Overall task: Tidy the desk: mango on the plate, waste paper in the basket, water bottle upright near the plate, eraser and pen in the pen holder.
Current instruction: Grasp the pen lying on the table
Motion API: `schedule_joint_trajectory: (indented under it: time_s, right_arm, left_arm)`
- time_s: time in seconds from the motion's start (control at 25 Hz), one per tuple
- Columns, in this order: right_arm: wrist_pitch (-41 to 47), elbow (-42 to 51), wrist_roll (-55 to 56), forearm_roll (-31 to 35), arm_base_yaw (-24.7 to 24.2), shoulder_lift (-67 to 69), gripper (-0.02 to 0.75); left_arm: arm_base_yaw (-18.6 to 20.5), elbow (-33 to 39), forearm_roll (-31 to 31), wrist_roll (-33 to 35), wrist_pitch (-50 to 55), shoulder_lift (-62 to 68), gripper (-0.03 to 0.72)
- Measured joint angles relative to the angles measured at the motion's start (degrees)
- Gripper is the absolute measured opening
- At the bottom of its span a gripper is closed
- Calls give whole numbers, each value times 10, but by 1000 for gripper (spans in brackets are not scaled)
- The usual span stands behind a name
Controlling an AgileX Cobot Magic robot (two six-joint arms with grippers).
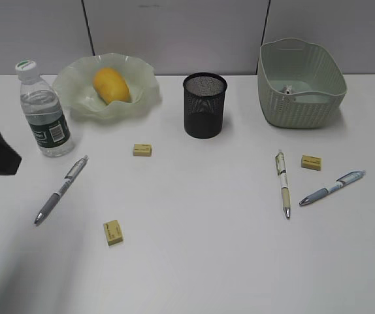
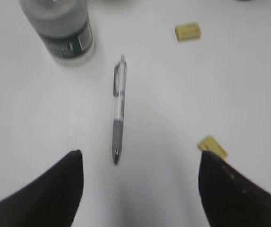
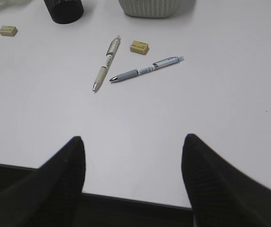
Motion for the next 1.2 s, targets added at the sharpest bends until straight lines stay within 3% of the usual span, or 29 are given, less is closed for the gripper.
schedule_joint_trajectory:
  time_s: [0.2, 0.4, 0.84, 1.2]
  right_arm:
    - [0, 0, 0, 0, 0, 0, 509]
    - [0, 0, 0, 0, 0, 0, 509]
    - [0, 0, 0, 0, 0, 0, 509]
    - [0, 0, 0, 0, 0, 0, 509]
  left_arm:
    - [0, -14, 0, 0, 154, -33, 574]
    - [0, -12, 1, 0, 220, -89, 573]
    - [0, 93, 43, 0, 224, -364, 571]
    - [0, 107, 48, 0, 226, -583, 571]
